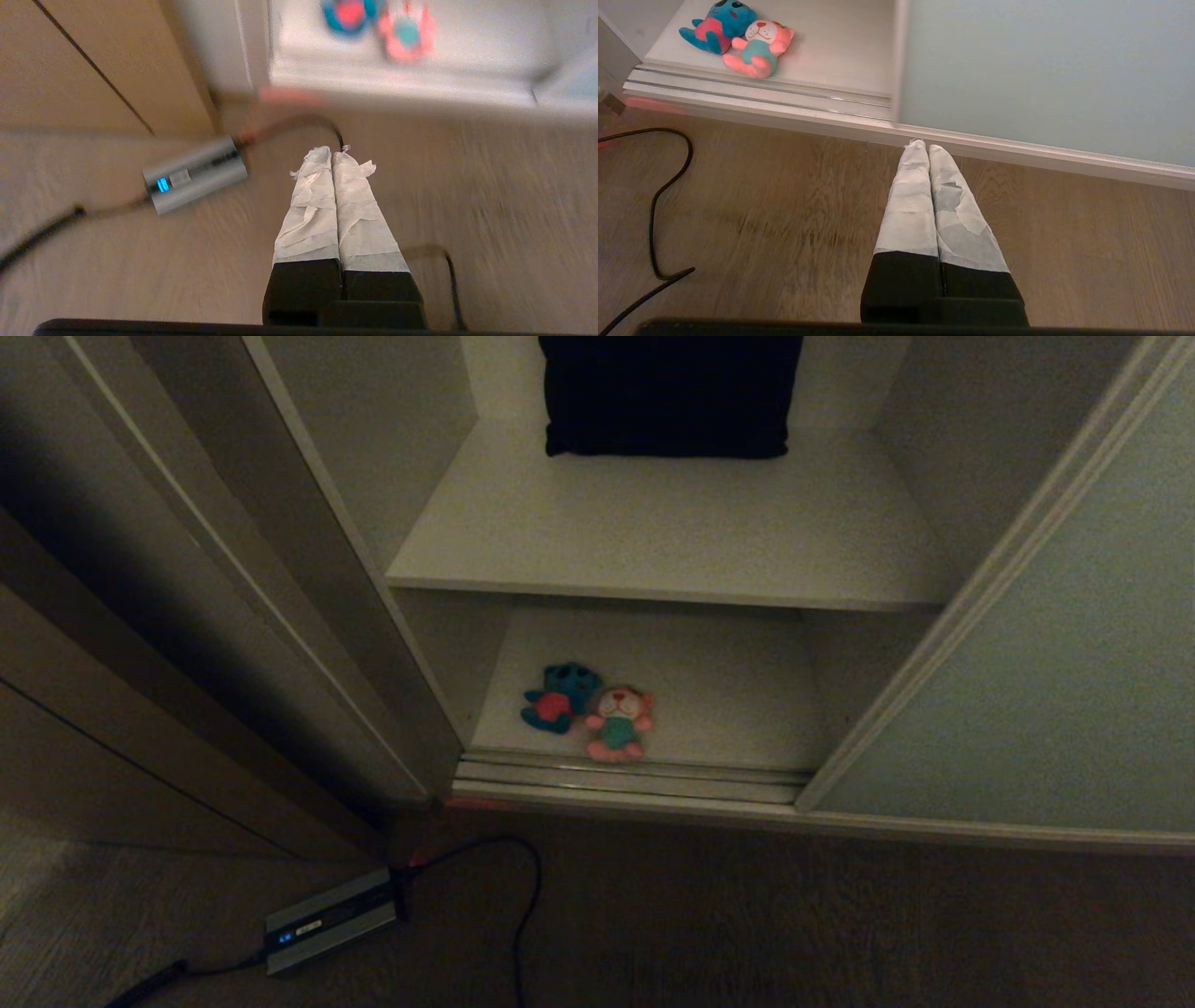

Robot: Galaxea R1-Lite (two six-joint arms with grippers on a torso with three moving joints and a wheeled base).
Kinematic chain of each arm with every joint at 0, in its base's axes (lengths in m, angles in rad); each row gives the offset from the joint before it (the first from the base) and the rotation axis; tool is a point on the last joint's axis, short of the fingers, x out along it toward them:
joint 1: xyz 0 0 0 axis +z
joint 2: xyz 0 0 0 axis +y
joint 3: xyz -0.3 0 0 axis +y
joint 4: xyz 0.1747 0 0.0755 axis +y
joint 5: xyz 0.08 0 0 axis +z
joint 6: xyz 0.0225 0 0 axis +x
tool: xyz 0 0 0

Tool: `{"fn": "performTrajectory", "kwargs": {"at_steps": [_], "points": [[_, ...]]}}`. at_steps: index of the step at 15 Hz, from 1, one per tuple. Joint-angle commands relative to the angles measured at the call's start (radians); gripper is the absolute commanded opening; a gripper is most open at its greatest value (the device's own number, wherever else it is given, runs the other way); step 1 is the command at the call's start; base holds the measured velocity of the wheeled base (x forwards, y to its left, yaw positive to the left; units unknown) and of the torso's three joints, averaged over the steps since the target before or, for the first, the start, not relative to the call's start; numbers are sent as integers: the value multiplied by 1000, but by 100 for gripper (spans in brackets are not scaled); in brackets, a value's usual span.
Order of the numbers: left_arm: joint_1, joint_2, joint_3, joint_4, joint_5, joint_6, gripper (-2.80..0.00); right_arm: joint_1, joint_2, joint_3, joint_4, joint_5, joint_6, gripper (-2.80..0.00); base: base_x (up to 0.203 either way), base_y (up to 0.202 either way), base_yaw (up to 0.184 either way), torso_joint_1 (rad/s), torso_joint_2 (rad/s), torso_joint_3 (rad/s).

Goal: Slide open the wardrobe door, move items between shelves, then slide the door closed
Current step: Open the door

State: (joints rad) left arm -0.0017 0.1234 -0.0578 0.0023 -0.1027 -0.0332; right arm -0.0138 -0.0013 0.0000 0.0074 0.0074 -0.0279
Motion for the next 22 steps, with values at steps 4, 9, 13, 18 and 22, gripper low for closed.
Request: {"fn": "performTrajectory", "kwargs": {"at_steps": [4, 9, 13, 18, 22], "points": [[0, -122, 57, -37, 114, 28, -280, 0, 1, 3, 0, 0, -1, -280, 0, 0, 0, 0, 0, 0], [0, -123, 50, 5, 106, 55, -280, 0, 1, 3, 0, 0, -1, -280, 0, 0, 0, 0, 0, 0], [-1, -123, 50, 4, 106, 44, -280, 0, 1, 3, 0, 0, 0, -280, 0, 0, 0, 0, 0, 0], [-1, -123, 50, 4, 104, 41, -280, 0, 1, 3, 0, 0, 0, -280, 0, 0, 0, 0, 0, -27], [0, -123, 50, 4, 104, 30, -280, 0, 1, 3, 0, 0, -1, -280, 0, 0, 0, 3, 1, -169]]}}
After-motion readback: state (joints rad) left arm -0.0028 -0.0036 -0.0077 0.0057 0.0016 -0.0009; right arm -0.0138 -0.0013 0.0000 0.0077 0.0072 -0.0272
